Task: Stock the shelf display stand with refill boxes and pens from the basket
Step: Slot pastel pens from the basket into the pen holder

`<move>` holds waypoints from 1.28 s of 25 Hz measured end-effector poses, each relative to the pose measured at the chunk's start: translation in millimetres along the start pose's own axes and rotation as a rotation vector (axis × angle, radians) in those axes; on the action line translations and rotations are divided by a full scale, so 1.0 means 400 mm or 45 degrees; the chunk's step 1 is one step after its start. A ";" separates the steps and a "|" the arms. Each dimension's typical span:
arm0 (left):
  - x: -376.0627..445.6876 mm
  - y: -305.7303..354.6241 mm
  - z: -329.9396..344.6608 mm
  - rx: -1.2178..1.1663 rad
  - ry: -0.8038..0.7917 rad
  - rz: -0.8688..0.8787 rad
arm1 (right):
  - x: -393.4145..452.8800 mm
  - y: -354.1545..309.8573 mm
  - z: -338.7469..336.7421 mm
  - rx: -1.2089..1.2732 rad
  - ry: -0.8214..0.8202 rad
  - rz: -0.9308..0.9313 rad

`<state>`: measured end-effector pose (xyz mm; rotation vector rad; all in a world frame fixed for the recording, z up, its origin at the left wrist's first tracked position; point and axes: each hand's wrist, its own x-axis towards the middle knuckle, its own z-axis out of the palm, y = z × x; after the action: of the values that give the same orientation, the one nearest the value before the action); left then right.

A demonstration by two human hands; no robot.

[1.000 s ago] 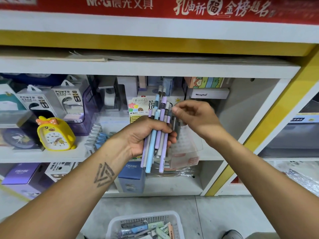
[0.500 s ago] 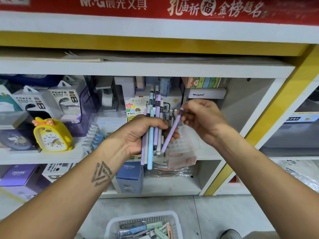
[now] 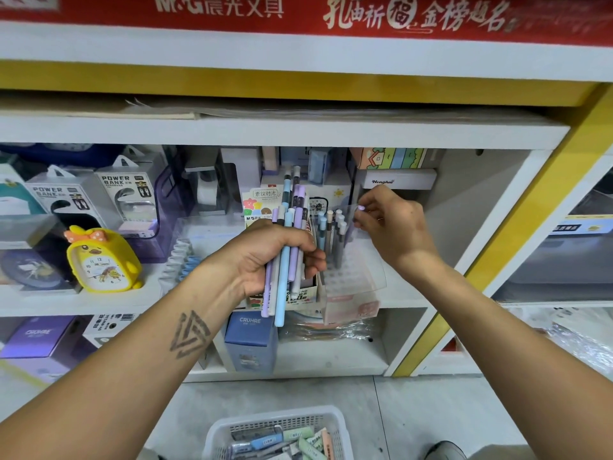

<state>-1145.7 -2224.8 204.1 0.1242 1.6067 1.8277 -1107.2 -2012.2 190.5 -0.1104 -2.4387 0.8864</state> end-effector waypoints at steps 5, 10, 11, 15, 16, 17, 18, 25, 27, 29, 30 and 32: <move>-0.002 -0.001 0.001 0.001 -0.019 -0.011 | 0.001 0.010 0.002 -0.018 -0.026 -0.023; -0.005 0.000 0.002 0.007 -0.031 -0.010 | 0.006 0.020 -0.001 -0.101 -0.059 -0.085; -0.004 -0.001 0.003 0.008 -0.034 -0.010 | 0.006 0.022 0.000 -0.095 -0.075 -0.083; -0.002 -0.002 0.007 0.014 -0.044 -0.013 | 0.004 0.027 0.009 -0.244 -0.068 -0.242; -0.001 -0.003 0.006 0.014 -0.043 -0.012 | 0.004 0.029 0.012 -0.333 -0.062 -0.292; 0.000 -0.004 0.006 0.013 -0.041 -0.012 | 0.003 0.031 0.013 -0.403 -0.072 -0.302; 0.000 -0.004 0.005 0.011 -0.041 -0.011 | 0.002 0.033 0.015 -0.451 -0.099 -0.279; -0.001 -0.005 0.007 0.005 -0.077 -0.015 | -0.020 0.029 0.024 -0.464 -0.171 0.022; -0.003 -0.005 0.010 -0.006 -0.108 -0.032 | -0.023 0.030 0.026 -0.459 -0.207 0.080; -0.007 -0.005 0.015 -0.015 -0.150 -0.053 | -0.026 0.025 0.023 -0.446 -0.217 0.120; -0.009 -0.005 0.017 -0.013 -0.169 -0.061 | -0.028 0.019 0.020 -0.437 -0.228 0.137; -0.012 -0.004 0.020 0.003 -0.200 -0.072 | -0.029 0.006 0.011 -0.476 -0.205 0.121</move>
<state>-1137.2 -2220.6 206.1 0.2164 1.4883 1.7289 -1099.7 -2015.8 180.8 -0.3026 -2.7464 0.4832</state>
